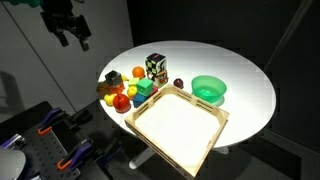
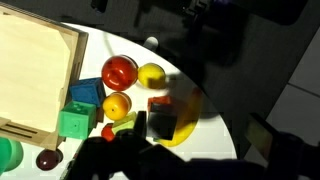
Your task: Put the dark green toy block in the box
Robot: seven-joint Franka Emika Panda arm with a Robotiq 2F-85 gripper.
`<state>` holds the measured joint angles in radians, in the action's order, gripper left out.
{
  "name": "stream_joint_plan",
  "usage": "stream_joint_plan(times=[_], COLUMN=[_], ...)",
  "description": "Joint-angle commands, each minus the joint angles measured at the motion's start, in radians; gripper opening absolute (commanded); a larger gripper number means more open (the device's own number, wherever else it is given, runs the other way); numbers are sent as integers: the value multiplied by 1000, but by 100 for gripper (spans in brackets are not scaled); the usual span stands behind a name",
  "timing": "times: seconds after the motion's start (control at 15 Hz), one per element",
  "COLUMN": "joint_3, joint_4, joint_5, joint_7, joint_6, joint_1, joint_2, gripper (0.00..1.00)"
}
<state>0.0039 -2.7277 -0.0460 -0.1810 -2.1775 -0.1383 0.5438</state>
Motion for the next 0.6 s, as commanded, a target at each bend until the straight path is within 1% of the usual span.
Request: stream_joint_plan(times=[0.0,0.53], joint_3=[-19,-64], joint_4=[28,50], joint_5=[25,79], joint_7=[-23,-43], joint_6=[-14,-59], joint_1=[37,122], joint_2=[-50,-134], gripper=[100,100])
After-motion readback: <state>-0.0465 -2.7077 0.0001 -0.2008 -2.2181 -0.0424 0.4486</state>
